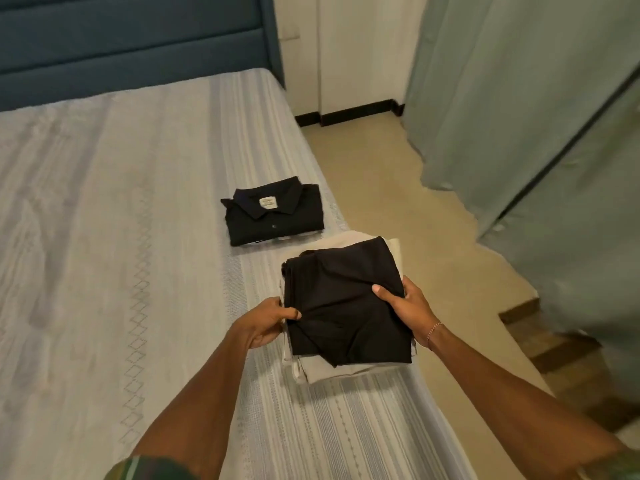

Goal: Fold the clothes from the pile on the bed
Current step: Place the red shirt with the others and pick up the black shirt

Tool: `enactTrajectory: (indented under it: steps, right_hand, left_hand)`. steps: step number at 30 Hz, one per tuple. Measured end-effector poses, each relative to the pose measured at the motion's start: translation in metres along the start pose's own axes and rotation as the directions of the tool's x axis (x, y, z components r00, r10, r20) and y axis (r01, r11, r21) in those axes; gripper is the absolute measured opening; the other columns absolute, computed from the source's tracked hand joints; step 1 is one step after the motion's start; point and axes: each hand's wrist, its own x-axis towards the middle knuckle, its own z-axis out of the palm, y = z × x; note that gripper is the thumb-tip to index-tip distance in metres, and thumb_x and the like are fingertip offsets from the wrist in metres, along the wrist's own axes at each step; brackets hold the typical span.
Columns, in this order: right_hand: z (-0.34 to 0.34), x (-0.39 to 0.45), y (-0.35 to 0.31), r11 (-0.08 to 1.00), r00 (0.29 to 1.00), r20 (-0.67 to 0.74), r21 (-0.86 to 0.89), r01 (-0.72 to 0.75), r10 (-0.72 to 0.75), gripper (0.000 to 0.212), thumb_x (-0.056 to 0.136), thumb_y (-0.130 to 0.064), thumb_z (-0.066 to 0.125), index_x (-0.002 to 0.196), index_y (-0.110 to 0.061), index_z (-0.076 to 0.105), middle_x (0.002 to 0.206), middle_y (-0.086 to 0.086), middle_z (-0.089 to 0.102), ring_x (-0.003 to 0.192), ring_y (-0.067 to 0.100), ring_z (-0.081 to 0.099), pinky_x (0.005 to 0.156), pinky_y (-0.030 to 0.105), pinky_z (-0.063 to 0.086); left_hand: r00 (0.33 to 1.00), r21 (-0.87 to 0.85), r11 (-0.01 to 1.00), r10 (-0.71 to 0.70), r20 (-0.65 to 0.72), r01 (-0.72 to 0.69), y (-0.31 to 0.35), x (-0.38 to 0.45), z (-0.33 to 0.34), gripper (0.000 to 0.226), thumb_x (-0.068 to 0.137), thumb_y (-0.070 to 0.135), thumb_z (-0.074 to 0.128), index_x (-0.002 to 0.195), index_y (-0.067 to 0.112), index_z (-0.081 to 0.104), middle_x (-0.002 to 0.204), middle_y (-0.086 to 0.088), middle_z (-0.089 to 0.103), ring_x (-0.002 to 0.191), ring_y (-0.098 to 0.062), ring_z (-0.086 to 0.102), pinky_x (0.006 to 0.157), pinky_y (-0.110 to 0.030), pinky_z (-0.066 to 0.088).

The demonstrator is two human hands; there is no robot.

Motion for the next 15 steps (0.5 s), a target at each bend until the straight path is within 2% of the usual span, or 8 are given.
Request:
enactTrajectory:
  steps: [4, 7, 9, 12, 15]
  right_hand:
    - [-0.043, -0.083, -0.019, 0.999, 0.991, -0.129, -0.011, 0.033, -0.034, 0.040, 0.083, -0.038, 0.081, 0.114, -0.022, 0.062, 0.109, -0.005, 0.071, 0.099, 0.015, 0.068, 0.084, 0.030, 0.055]
    - [-0.083, -0.162, -0.024, 0.998, 0.954, -0.297, 0.034, 0.046, -0.034, 0.039, 0.082, -0.037, 0.082, 0.112, -0.022, 0.062, 0.109, -0.004, 0.071, 0.098, 0.016, 0.068, 0.080, 0.030, 0.055]
    - [-0.106, -0.203, -0.024, 0.997, 0.929, -0.370, 0.062, 0.052, -0.025, 0.039, 0.082, -0.036, 0.083, 0.112, -0.022, 0.062, 0.109, -0.003, 0.071, 0.097, 0.017, 0.068, 0.078, 0.030, 0.055]
    - [-0.142, -0.282, -0.015, 0.989, 0.852, -0.524, 0.122, 0.087, -0.011, 0.037, 0.084, -0.030, 0.081, 0.115, -0.021, 0.063, 0.108, -0.001, 0.071, 0.095, 0.016, 0.067, 0.074, 0.028, 0.054]
    - [-0.173, -0.358, 0.004, 0.977, 0.743, -0.669, 0.164, 0.136, 0.009, 0.040, 0.084, -0.030, 0.081, 0.119, -0.019, 0.065, 0.112, 0.002, 0.072, 0.098, 0.019, 0.069, 0.082, 0.034, 0.057]
  left_hand:
    - [0.991, 0.187, 0.982, -0.028, 0.134, 0.002, 0.007, -0.041, 0.049, 0.036, 0.085, -0.004, 0.070, 0.117, 0.002, 0.056, 0.128, -0.020, 0.058, 0.115, -0.032, 0.060, 0.087, -0.035, 0.057]
    - [0.957, 0.336, 0.941, -0.066, 0.284, -0.035, 0.006, -0.078, 0.101, 0.059, 0.064, 0.005, 0.086, 0.115, 0.005, 0.057, 0.127, -0.017, 0.060, 0.117, -0.032, 0.060, 0.097, -0.039, 0.055]
    - [0.935, 0.457, 0.883, -0.067, 0.348, -0.107, 0.005, -0.093, 0.132, 0.064, 0.068, 0.004, 0.087, 0.122, 0.006, 0.053, 0.128, -0.015, 0.058, 0.119, -0.032, 0.059, 0.103, -0.041, 0.053]
    - [0.870, 0.585, 0.779, -0.109, 0.480, -0.225, -0.005, -0.121, 0.186, 0.068, 0.074, -0.002, 0.084, 0.132, 0.006, 0.049, 0.129, -0.013, 0.059, 0.118, -0.030, 0.060, 0.100, -0.039, 0.054]
    - [0.793, 0.619, 0.713, -0.147, 0.592, -0.330, -0.015, -0.149, 0.247, 0.075, 0.068, 0.000, 0.089, 0.133, 0.008, 0.052, 0.129, -0.010, 0.061, 0.119, -0.028, 0.061, 0.096, -0.035, 0.056]
